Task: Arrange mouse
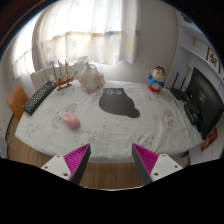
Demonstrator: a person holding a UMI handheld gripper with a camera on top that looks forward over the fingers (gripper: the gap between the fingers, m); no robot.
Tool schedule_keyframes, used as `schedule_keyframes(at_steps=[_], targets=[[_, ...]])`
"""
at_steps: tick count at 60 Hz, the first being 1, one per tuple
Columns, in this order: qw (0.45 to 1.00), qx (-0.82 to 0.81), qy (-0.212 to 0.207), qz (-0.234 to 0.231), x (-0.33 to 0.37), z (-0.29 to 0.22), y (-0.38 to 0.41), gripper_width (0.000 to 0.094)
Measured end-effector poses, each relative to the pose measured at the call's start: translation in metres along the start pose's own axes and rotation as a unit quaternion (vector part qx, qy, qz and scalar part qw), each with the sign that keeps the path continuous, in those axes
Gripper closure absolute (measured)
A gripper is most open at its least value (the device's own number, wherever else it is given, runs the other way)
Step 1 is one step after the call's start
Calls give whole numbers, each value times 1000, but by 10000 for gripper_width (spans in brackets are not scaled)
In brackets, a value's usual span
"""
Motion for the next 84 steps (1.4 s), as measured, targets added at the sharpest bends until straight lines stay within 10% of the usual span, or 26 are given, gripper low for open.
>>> schedule_keyframes(at_steps=[39,84], targets=[[996,-9,-69,-64,-57,2,176,81],[992,-16,-120,-47,-221,-5,191,82]])
Point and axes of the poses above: the point between the fingertips, and its own axes, seen from behind it with the camera up: y to the left, z down, x backward, against the way the camera looks, the point moved 4 cm from there along x, backward, against the way the camera looks, and after that the axes turned 7 degrees about -y, right-handed, at the moved point
